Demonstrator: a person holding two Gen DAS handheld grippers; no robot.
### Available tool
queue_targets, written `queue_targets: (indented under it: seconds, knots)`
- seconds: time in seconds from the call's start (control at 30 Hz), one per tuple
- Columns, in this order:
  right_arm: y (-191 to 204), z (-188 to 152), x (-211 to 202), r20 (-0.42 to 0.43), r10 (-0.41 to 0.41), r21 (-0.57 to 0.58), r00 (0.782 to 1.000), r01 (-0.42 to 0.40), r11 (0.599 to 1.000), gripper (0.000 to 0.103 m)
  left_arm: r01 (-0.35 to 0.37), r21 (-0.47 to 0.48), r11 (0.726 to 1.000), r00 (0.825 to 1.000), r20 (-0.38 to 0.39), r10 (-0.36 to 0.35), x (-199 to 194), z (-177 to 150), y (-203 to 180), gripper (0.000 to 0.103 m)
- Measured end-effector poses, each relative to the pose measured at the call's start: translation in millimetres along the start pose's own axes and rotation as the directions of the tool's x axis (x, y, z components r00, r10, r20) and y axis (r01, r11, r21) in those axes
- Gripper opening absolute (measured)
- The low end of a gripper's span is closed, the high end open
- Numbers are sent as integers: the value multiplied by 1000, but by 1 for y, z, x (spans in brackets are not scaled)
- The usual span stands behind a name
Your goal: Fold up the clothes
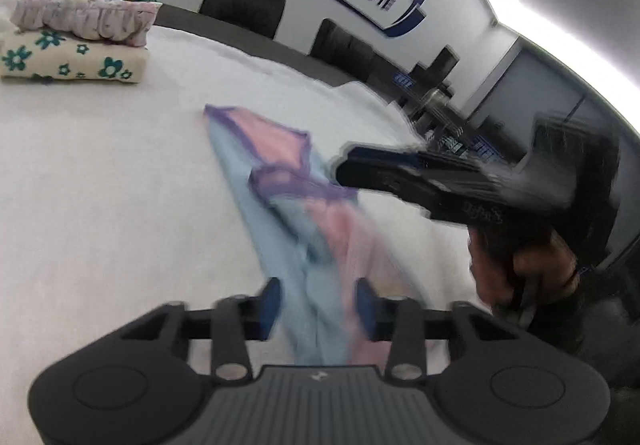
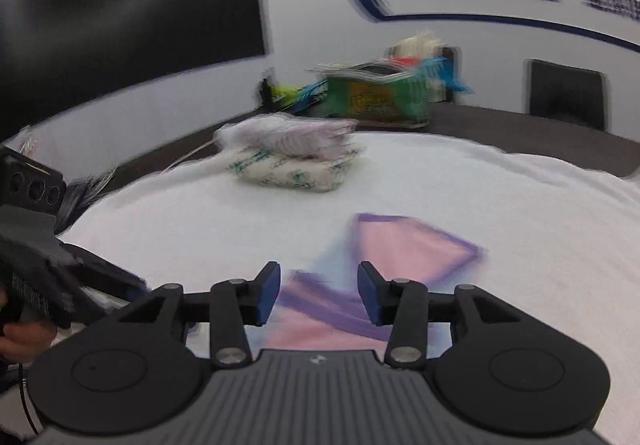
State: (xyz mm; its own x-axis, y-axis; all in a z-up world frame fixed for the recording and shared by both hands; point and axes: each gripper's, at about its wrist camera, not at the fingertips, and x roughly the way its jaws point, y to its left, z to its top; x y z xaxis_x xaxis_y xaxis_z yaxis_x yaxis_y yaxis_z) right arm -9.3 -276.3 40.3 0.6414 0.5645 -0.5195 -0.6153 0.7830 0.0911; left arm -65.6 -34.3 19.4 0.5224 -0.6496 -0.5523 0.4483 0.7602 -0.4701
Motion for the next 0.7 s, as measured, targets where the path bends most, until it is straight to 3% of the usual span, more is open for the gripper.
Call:
queue_targets:
  seconds: [0.07, 0.13, 0.17, 0.2, 0.5, 0.6, 0.63, 0.67, 0.7]
  knots:
    - [13, 3, 25, -67, -1, -59, 998, -3, 998, 44, -37, 32, 999, 999, 9, 36, 0, -12, -11, 19]
    - [18, 2, 44, -126, -29, -88, 992, 18, 996, 36, -61, 35, 998, 998, 11, 61, -1, -20, -15, 8]
    - [15, 0, 48, -142, -42, -66, 989, 33, 997, 11, -73, 37, 997, 997, 12, 73, -2, -23, -16, 5]
    - [12, -2, 53, -158, -55, -45, 986, 48, 998, 3, -85, 39, 996, 996, 13, 85, -3, -27, -18, 4]
    - [-12, -1, 34, -89, -120, 105, 989, 129, 986, 4, -135, 68, 989, 991, 22, 134, -11, -46, -33, 1]
    - [-20, -1, 27, -62, -143, 156, 988, 151, 976, 9, -136, 90, 987, 991, 24, 134, -13, -47, -35, 3]
    - [-23, -1, 24, -54, -150, 172, 987, 158, 972, 23, -132, 93, 987, 991, 27, 130, -15, -47, -34, 6]
    - [-26, -1, 22, -46, -158, 189, 986, 164, 968, 43, -127, 92, 988, 992, 32, 124, -17, -45, -34, 8]
    - [-28, 0, 19, -37, -167, 206, 985, 171, 964, 49, -128, 90, 988, 991, 40, 125, -20, -44, -34, 8]
